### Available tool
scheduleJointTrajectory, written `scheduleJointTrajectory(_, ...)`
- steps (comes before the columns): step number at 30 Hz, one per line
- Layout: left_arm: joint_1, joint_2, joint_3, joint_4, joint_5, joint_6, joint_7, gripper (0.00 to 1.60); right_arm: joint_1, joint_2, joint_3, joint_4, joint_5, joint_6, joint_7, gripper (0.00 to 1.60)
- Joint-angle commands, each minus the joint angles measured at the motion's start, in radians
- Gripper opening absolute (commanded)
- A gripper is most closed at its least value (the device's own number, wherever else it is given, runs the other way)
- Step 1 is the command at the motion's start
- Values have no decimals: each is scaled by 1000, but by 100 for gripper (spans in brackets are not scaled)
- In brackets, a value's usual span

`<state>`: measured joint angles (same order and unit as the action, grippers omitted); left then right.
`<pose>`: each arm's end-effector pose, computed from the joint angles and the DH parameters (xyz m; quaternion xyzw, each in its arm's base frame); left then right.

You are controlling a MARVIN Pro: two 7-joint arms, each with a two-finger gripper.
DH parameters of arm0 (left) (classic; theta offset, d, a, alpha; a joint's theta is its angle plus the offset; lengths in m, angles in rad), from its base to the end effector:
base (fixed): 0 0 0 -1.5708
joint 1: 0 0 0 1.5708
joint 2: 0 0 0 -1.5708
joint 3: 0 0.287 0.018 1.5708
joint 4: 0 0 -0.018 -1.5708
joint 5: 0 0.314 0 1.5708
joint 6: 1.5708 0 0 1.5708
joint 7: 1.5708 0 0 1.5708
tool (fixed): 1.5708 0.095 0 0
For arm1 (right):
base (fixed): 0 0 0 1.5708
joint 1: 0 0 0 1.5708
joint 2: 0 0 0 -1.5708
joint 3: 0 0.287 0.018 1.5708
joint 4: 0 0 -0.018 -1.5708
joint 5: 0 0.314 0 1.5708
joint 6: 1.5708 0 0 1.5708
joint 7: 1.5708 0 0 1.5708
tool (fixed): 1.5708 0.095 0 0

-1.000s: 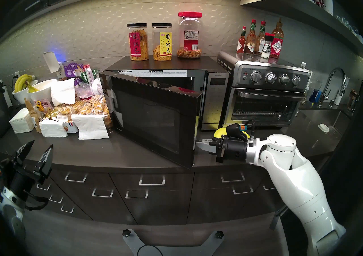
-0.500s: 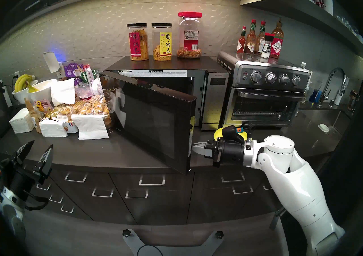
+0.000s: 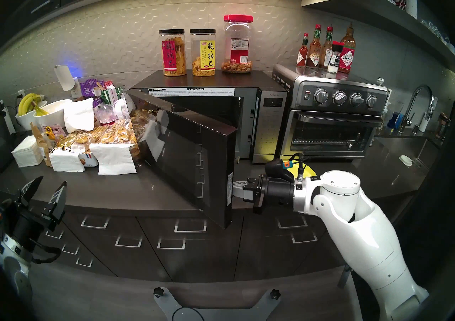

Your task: Open the microwave, put the plate inside, and close the door

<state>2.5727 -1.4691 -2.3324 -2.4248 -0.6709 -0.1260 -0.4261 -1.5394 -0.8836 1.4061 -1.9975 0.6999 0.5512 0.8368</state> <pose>0.1487 0.1652 -0.1560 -0.6547 0.0361 -0.7550 0.0064 0.3409 0.0179 -0.1759 -0.6726 -0.3855 -0.4682 0.4239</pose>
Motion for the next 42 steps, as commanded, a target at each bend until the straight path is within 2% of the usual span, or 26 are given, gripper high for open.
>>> scheduleJointTrajectory(1,-1,2,-5,-19,1,1,1,160,8,-12,-12,-53,0,1,-4,0)
scheduleJointTrajectory(10,-4,-1,-5,-19,2,3,-2,160,-11,-13,-21,-109,12,20,-7,0)
scheduleJointTrajectory(25,-9,-6,-6,-19,5,7,-7,160,-20,-31,-83,-140,-13,39,-40,0)
scheduleJointTrajectory(42,-14,-11,-7,-19,8,11,-12,160,17,-92,-202,-168,-62,68,-105,0)
